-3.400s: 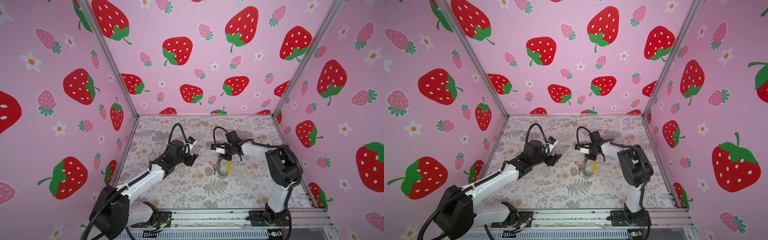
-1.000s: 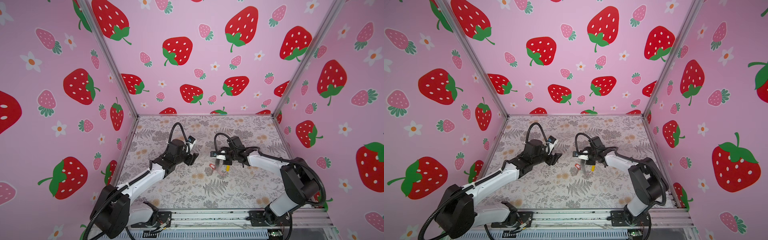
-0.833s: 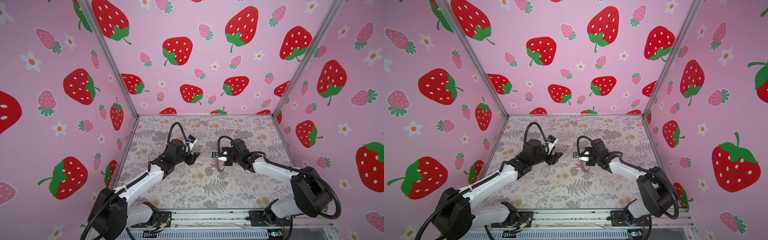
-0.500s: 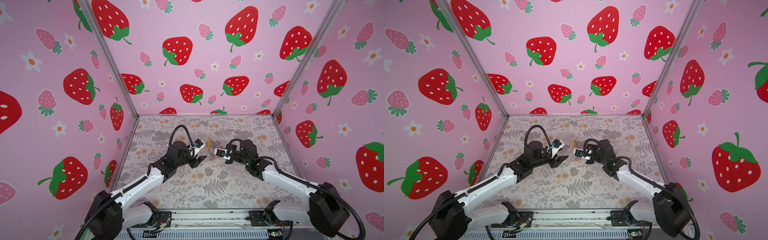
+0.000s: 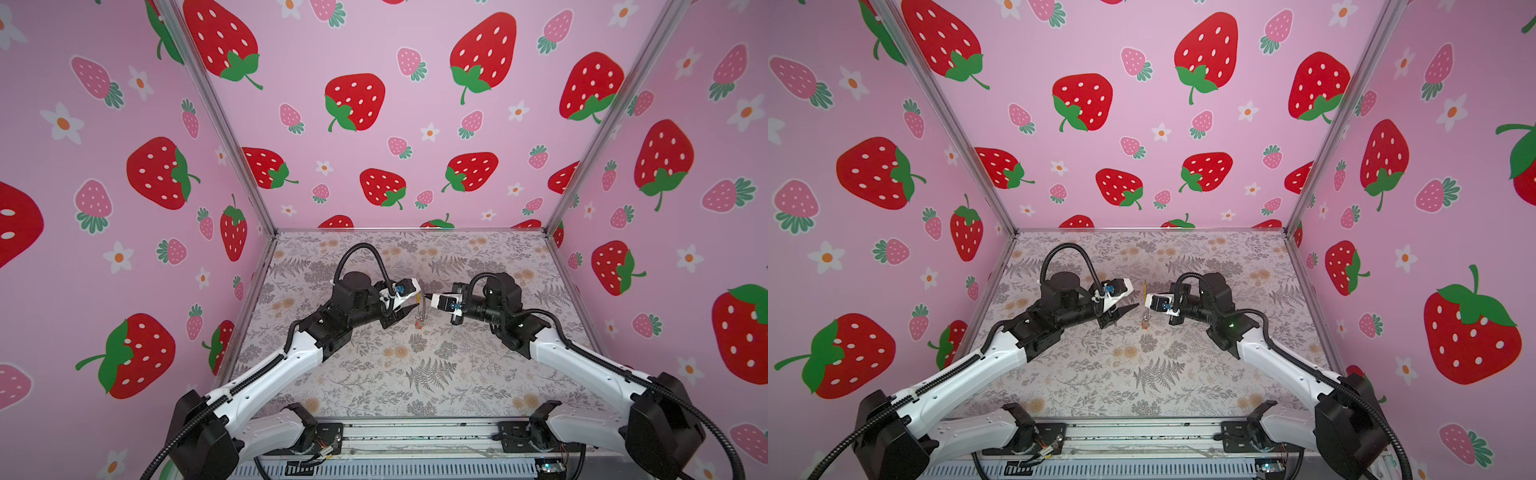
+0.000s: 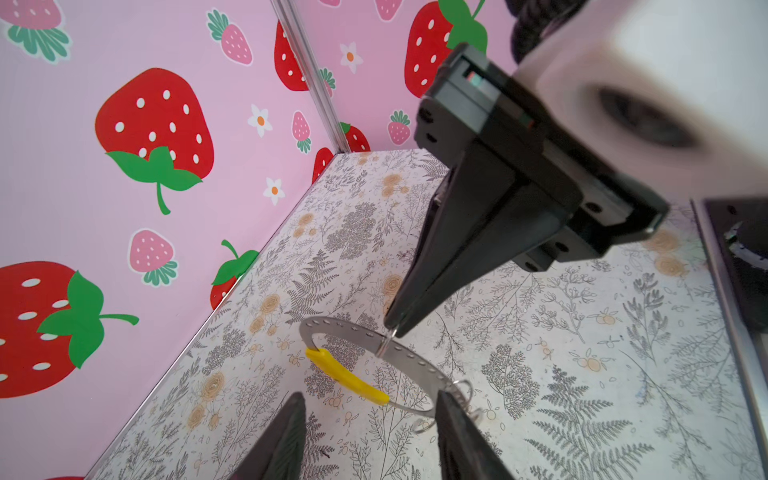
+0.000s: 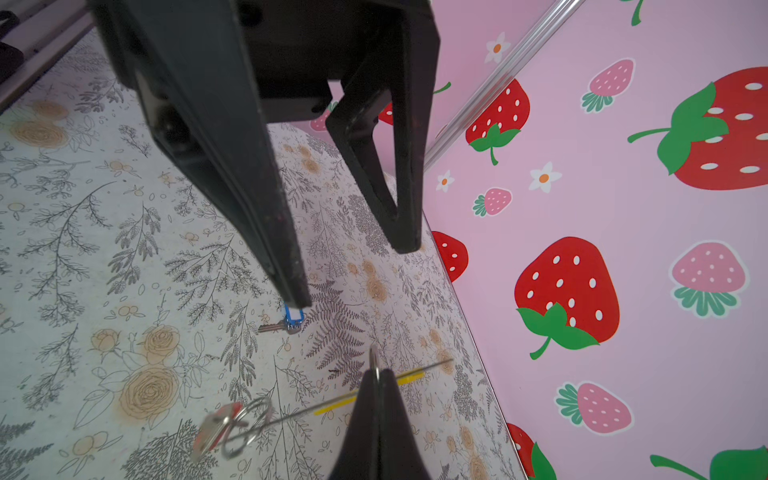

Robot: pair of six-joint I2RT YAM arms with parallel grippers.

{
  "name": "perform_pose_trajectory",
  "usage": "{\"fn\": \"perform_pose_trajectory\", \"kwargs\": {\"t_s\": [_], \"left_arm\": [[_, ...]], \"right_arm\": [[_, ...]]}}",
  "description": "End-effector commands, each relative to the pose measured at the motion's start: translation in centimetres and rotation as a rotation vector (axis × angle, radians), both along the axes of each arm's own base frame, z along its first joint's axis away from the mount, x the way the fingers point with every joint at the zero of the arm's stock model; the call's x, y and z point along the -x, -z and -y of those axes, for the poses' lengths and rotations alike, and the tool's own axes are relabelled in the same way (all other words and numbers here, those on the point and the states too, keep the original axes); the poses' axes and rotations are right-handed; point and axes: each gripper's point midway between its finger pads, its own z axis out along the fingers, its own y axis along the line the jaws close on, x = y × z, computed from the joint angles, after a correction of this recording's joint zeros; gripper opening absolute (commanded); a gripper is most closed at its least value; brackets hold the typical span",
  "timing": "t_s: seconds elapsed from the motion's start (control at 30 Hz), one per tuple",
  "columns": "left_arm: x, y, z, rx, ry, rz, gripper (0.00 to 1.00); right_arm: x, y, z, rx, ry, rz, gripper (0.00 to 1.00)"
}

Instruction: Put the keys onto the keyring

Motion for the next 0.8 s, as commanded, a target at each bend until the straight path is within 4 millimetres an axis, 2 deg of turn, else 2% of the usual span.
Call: {"fn": "perform_pose_trajectory", "kwargs": {"t_s": [0.0,0.13,0.47,0.77], "left_arm": [[0.7,-1.0,0.5,-0.019,0.055,0.042,0.52],[-0.4,-2.1,0.5,0.009,-0.001,0.019,0.48],[0.3,-1.7,1.2,-0.01,0.055,0.007,0.4],[-0.2,-1.6,1.9,-0.025,0.039,-0.001,0.37]], "right_arm": [[1.2,-1.8,-0.3,-0.036,-0.054,-0.002,0.02],[1.2,-2.1,-0.2,-0.038,-0.053,-0.011,0.02],[1.6,-3.0,-0.2,-0.036,-0.066,-0.026,0.03],[1.8,-3.2,-0.3,-0.012,-0.082,-0.024,0.03]]}}
